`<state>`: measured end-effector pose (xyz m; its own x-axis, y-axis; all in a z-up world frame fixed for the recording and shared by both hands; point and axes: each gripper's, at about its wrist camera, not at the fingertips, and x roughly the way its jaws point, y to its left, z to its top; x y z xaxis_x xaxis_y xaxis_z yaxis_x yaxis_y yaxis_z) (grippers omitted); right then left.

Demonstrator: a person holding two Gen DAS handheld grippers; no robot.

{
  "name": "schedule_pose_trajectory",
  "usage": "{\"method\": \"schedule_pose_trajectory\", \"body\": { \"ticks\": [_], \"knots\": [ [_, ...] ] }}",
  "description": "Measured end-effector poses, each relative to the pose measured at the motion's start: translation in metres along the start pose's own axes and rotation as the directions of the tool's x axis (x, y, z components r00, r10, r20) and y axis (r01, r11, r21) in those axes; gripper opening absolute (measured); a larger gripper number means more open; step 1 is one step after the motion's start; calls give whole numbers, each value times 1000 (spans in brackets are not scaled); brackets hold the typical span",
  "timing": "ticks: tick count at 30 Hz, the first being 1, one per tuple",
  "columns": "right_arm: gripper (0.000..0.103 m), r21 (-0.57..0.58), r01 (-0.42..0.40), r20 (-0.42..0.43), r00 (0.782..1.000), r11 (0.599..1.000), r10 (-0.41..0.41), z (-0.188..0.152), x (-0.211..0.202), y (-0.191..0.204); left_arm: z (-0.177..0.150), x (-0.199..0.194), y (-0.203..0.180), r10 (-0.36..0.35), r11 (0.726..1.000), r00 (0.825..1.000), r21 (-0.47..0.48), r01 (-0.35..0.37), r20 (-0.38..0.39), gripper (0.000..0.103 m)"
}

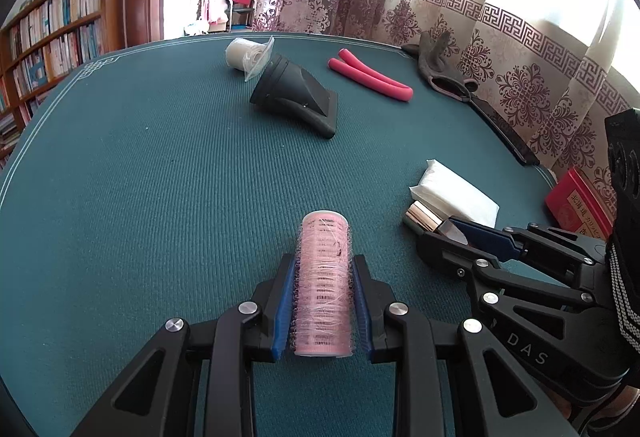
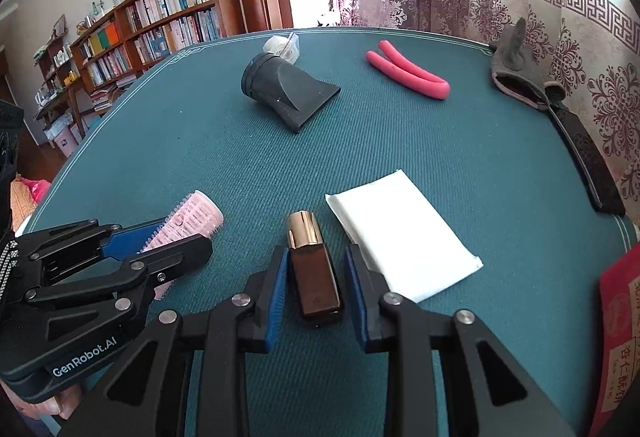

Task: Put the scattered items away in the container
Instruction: 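Grasp the brown bottle with the right tool while the left tool holds the roller, then carry the roller and bottle into the red tin and open both tools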

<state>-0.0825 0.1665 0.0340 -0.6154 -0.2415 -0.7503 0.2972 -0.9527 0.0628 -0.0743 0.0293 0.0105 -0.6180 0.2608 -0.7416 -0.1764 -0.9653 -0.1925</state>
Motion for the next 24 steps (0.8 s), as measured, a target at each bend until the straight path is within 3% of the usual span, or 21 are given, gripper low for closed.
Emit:
{"method": "schedule_pose_trajectory", "body": {
  "ticks": [1,10,24],
  "knots": [
    [22,-3,6,0,1000,1000,-6,-1,-1,1,0,0,0,-1,1000,1000,-1,1,1,29],
    [22,60,-4,40,999,998,2,-21,-39,-7,-1,-3,3,-14,1000,1000,-28,14,1,29],
    [22,187,-7,117,993,982,-15,-57,-107,-44,-11,-21,-44,-40,998,999,49,41,-26,29]
  ]
}}
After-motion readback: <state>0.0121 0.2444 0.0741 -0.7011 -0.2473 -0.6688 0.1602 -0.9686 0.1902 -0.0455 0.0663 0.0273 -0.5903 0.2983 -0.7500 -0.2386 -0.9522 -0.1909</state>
